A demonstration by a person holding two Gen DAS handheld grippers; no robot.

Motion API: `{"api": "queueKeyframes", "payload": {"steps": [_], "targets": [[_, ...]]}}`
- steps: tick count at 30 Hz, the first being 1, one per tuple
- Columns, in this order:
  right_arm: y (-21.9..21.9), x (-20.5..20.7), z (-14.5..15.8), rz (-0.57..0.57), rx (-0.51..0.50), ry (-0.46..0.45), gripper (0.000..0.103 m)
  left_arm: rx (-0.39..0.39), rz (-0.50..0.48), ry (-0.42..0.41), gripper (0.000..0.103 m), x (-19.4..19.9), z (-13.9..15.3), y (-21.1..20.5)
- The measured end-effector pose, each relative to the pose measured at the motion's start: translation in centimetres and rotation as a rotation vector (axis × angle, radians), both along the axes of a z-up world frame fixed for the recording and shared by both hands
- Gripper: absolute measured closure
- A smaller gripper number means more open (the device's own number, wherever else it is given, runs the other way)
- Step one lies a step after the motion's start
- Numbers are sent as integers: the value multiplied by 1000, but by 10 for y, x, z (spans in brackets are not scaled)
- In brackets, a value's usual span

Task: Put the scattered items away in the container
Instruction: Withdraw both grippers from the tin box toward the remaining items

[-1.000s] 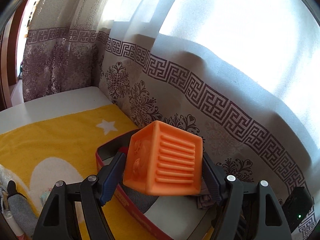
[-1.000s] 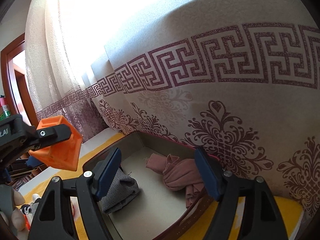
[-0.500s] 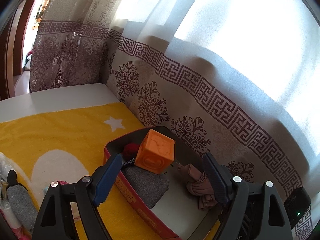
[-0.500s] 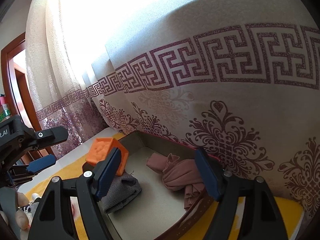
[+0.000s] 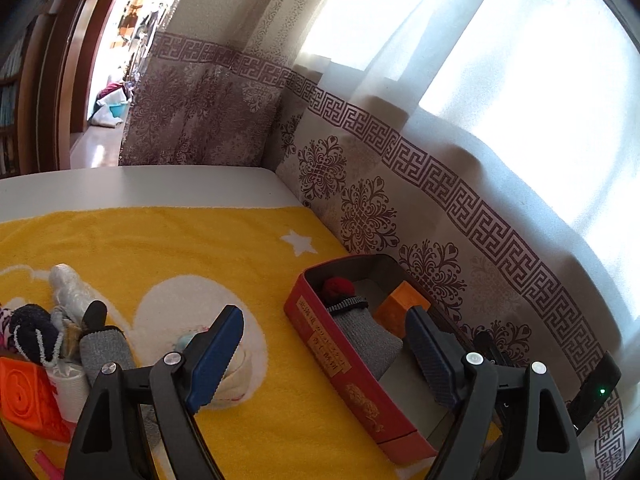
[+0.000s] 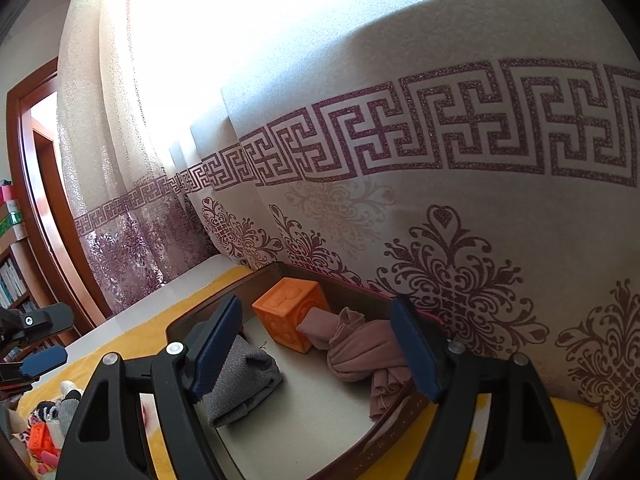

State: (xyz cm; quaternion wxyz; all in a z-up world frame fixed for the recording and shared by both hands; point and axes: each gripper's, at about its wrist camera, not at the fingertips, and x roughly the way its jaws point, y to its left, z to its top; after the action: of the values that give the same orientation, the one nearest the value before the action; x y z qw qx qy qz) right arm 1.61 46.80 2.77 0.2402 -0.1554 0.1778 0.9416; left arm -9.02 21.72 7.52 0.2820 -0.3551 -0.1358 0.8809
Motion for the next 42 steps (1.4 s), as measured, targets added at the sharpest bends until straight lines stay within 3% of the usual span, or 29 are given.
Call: {"api": "queueKeyframes", "payload": {"steps": [15,19,26,35,42], "targets": [[-6,2,3,-2,39,11,23,-55,289,84,18,60,-7,-137],[-11,3,4,1,62,16,23,-50,328,59,18,75,-16,-160],[-13,5,5,7,70,23,22,-72,325,13,18,114,-25,-162],[-16,12,8,2,84,54,22,-134,322,61,18,172,-14,-152],[-23,12,9,0,129,55,22,-177,328,68,18,189,-5,-148]]}}
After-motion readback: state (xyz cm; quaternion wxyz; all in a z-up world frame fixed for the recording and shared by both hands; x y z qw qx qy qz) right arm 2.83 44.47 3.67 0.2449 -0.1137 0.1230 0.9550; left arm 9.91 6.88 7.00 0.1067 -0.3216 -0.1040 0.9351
